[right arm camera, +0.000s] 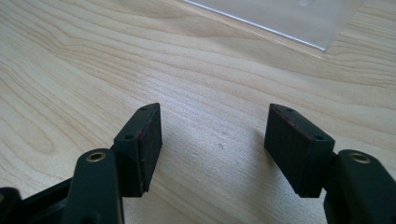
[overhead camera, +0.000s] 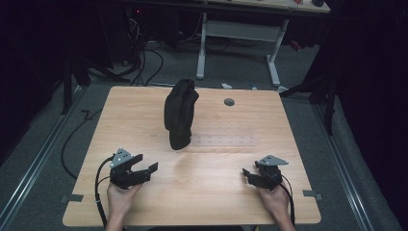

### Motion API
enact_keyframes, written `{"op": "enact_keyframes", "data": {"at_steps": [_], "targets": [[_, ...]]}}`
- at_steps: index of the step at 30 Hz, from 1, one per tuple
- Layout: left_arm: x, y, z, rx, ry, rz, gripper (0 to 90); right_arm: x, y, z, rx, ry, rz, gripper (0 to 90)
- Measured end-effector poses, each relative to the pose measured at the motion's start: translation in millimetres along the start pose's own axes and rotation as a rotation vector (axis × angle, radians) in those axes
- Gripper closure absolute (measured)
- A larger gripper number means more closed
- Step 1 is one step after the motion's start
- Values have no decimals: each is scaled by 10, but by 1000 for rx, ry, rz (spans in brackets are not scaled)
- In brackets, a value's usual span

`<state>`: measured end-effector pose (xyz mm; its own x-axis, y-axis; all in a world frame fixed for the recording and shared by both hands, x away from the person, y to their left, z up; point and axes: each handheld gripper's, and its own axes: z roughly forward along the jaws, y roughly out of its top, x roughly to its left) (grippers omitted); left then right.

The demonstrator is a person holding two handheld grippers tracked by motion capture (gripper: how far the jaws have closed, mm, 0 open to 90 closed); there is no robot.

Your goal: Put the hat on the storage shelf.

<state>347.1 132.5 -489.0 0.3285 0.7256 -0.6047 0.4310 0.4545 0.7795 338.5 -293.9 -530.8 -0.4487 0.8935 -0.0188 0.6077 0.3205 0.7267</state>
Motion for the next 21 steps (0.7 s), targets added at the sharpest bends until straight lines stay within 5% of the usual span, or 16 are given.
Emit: {"op": "enact_keyframes", "data": {"at_steps": [8,21], "targets": [[54,-92,37,19,24,-13,273,0,0,0,0,0,0,369],[111,-260,133,45,80,50,271,-1,0,0,-1,0,-2,369]]}}
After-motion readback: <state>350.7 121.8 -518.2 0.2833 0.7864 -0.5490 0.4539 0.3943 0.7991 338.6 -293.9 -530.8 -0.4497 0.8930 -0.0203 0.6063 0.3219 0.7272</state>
